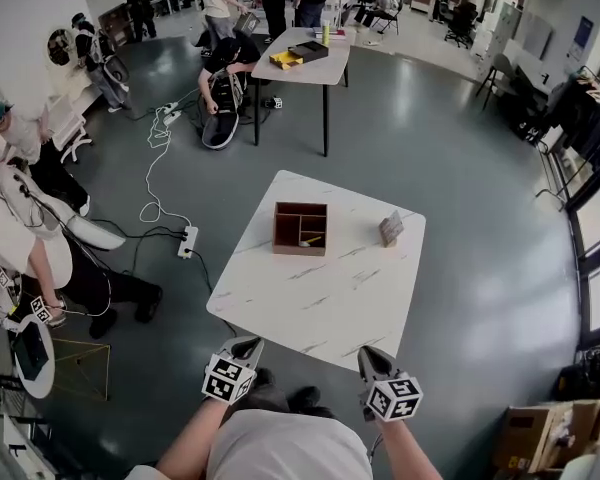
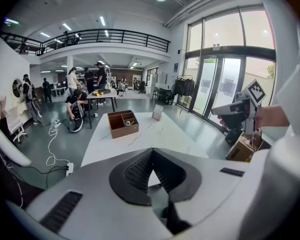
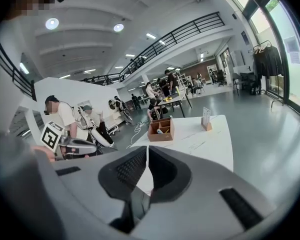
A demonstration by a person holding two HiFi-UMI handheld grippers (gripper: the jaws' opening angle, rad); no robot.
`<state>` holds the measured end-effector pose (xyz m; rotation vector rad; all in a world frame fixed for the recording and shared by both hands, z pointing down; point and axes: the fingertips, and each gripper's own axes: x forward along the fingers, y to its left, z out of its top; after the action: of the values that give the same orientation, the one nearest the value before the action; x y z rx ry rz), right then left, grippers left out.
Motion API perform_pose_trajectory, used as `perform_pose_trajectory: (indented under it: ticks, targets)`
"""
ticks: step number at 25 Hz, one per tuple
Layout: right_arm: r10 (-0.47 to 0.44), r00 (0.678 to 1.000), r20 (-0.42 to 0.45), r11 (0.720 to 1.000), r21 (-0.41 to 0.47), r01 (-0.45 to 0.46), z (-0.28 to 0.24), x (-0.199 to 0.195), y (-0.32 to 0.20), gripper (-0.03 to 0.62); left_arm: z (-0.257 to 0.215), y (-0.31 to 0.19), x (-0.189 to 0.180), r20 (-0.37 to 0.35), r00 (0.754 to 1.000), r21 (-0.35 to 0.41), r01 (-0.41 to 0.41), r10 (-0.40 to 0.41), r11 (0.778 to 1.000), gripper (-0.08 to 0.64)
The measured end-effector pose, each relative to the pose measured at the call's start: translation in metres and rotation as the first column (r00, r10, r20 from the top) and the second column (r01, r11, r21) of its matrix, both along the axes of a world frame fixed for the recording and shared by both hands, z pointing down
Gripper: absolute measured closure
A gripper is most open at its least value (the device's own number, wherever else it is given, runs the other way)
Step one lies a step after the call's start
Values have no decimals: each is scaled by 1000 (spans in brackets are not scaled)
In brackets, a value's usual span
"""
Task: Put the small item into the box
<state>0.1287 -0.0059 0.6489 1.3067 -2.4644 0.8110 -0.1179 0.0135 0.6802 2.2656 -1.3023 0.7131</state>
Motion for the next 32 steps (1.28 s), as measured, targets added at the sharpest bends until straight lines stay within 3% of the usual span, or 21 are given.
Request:
perform_pose_trajectory:
  ticks: [7, 16, 32]
  targets:
    - [26, 999, -25, 999, 42, -25, -8, -11, 1, 561, -22, 8, -14, -90, 996, 54, -24, 29, 998, 546]
    - [45, 997, -61, 996, 82, -40, -22, -43, 7, 561, -44, 8, -68, -159, 987, 75, 19, -7, 997, 546]
    - [73, 992, -100, 992, 108, -62, -30, -54, 7, 561, -42, 3, -93, -207, 978, 67, 30, -15, 997, 546]
